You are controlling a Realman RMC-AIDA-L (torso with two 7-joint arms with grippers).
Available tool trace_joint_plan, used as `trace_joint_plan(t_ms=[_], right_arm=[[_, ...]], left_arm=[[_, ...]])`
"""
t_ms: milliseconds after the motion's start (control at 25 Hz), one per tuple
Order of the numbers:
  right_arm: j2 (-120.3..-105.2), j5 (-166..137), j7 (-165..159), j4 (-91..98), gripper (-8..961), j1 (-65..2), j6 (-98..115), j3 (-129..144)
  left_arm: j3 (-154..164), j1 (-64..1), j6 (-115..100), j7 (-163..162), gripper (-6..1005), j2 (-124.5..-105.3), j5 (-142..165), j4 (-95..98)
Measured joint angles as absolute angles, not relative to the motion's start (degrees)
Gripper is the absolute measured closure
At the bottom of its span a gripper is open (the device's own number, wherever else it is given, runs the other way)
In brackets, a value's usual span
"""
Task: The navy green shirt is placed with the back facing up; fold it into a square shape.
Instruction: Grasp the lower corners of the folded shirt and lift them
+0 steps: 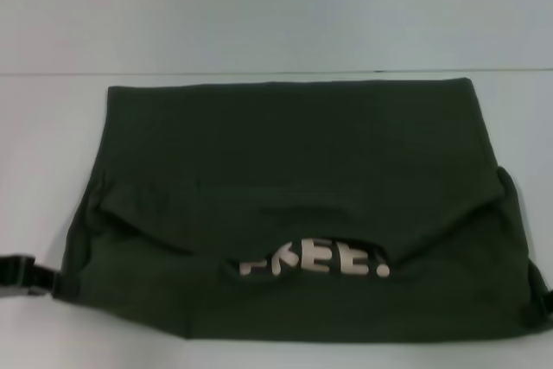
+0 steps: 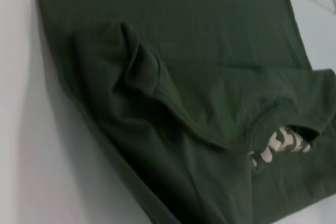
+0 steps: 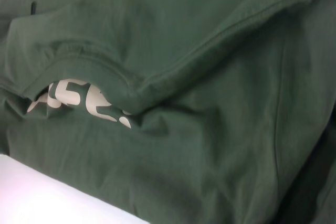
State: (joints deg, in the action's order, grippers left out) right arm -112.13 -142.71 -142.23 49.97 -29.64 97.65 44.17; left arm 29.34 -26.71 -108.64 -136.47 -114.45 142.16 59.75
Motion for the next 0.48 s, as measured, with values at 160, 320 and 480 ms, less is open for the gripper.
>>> trace_joint_plan(t_ms=[160,320,480], right_arm=[[-112.15,-142.8,-141.3,50.0,944,-28.8,99.3,43.8],[-112.15,-142.8,-140.7,49.7,944,-28.7,100.5,43.7],[-112.10,-140.9,-138.7,49.7,941,-29.0,102.0,41.2]], left_arm=[[28.9,-26.0,-111.6,-135.5,987,-114.57,144.0,60.4],[28.8,-25.9,-113.3,-134.8,988,-114.61,144.4,60.5],[26.8,-27.0,-114.9,-133.2,988,-114.06,142.9,60.0]])
